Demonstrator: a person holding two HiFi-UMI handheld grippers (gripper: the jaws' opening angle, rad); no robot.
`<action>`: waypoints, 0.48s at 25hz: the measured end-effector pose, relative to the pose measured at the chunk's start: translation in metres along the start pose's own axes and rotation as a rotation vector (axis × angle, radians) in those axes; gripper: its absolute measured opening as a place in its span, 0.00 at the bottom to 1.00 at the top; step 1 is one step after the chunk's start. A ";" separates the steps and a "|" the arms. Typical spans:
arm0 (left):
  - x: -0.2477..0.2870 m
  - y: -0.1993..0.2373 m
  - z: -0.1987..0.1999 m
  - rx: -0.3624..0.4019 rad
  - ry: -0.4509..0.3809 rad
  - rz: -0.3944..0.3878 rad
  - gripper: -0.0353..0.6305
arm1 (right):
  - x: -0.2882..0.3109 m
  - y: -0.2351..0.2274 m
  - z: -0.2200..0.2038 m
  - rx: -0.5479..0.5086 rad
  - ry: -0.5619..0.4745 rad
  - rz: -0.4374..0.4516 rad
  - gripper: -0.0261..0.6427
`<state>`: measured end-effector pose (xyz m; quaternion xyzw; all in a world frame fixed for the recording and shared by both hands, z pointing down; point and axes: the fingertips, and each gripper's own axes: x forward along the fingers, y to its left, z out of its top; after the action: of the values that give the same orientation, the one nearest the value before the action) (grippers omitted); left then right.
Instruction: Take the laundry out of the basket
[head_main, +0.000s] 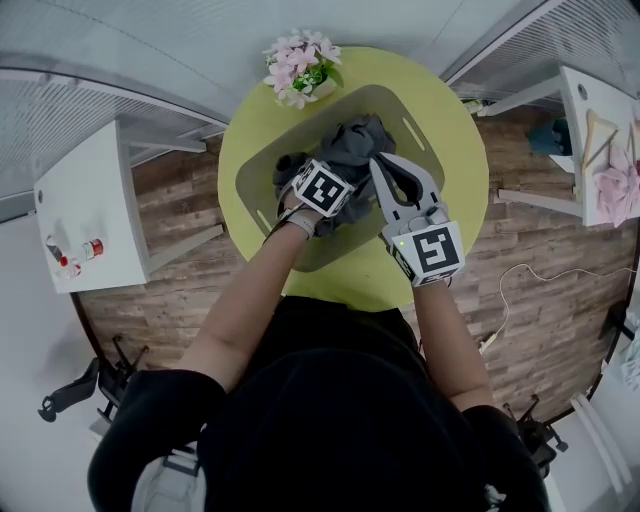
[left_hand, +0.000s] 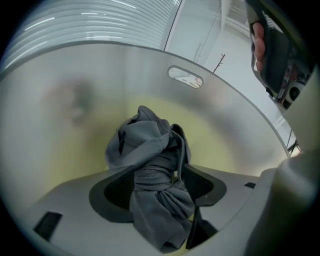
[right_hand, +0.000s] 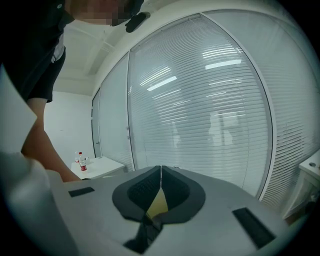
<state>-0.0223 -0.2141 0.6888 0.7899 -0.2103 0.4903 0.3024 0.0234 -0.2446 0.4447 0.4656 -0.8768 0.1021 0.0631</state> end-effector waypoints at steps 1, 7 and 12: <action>0.003 0.004 0.000 -0.012 -0.001 0.007 0.52 | 0.001 -0.001 0.000 -0.002 0.002 0.000 0.07; 0.021 0.017 -0.010 -0.050 0.045 0.020 0.60 | 0.005 -0.006 -0.001 -0.002 0.006 0.003 0.07; 0.034 0.024 -0.019 -0.065 0.087 0.032 0.63 | 0.007 -0.008 -0.004 0.000 0.015 0.005 0.07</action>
<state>-0.0347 -0.2201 0.7327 0.7542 -0.2251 0.5218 0.3290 0.0258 -0.2540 0.4509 0.4627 -0.8775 0.1058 0.0694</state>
